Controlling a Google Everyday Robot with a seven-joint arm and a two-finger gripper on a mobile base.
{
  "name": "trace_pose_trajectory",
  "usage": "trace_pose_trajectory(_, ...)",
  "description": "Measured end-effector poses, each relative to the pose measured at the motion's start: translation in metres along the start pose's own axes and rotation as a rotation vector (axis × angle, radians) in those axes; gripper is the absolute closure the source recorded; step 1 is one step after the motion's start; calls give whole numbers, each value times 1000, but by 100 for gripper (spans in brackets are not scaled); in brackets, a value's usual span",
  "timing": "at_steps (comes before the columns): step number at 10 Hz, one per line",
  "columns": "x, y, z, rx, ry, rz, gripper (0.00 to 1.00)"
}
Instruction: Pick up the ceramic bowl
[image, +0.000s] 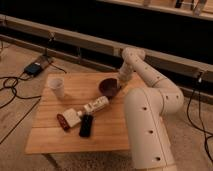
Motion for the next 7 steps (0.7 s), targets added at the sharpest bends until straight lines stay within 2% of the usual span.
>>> trace_pose_trajectory(4,-6,15,-26,-53,-25,-15,100)
trace_pose_trajectory(5,-8,19,-39,-83,-45,-19,100)
trace_pose_trajectory(7,-12,22,-55,-117,-82,-26,100)
